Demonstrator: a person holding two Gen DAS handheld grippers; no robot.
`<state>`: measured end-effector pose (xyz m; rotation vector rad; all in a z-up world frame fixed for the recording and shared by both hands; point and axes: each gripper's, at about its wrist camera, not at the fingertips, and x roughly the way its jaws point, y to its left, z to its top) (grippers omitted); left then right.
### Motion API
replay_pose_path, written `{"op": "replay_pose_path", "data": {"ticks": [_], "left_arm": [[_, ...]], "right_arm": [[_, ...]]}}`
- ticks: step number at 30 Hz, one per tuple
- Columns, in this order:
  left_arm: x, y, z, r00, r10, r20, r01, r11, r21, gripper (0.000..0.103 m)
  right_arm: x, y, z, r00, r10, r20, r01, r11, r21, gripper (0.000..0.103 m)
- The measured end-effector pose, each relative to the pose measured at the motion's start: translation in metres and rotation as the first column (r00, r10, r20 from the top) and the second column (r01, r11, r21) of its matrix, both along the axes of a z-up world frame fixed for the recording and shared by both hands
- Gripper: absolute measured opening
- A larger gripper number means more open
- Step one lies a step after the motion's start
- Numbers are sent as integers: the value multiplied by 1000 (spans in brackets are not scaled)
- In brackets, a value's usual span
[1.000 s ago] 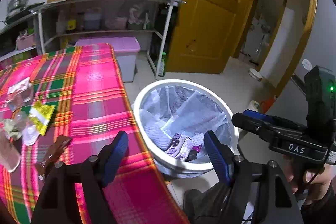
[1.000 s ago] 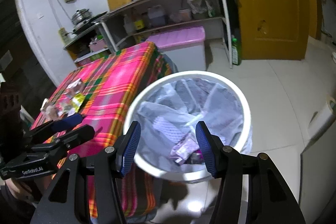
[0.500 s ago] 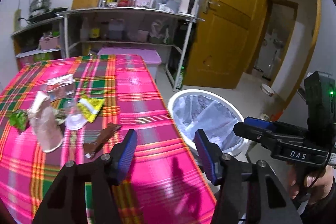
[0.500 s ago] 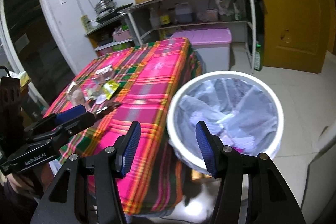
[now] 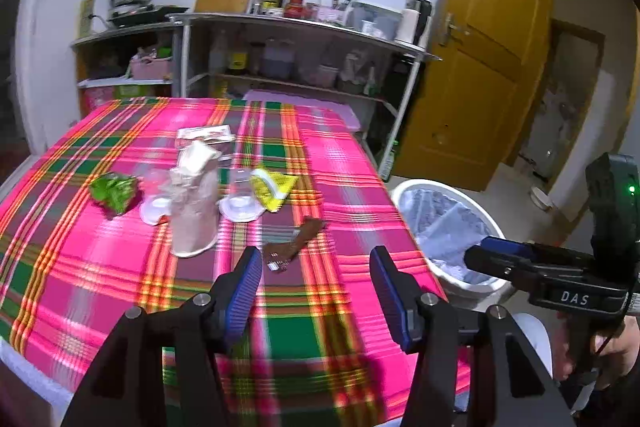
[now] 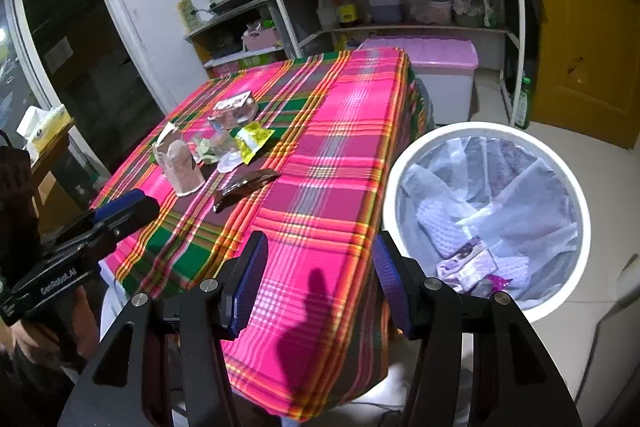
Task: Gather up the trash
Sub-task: 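Move both tools back over the table toward the white paper bag, then grasp the white paper bag with the left gripper while the right gripper grasps the brown wrapper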
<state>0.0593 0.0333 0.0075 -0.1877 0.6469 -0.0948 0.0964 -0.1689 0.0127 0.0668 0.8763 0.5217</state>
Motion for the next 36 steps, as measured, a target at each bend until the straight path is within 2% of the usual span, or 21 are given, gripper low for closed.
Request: {"op": "replay_pose_path", "data": {"ticks": [8,16,27,36], "left_arm": [[1,31,-3,996,85,-16,-85,996,7,57],[15,56,-8,991,132,-26,-131,991,14,59],[52,67,-20,992,121,-48,-119,992,36,59],[76,71,-31,992,106,-73,-106,994,15,59]], "right_arm": [[4,21,-2,999,48,-12,-49,999,-13,55],[11,36,-2,997,72,-18,-72,997,-16,55],[24,46,-9,996,70,-48,-71,997,-26,55],[37,58,-13,995,75,-60,-77,997,-30,55]]}}
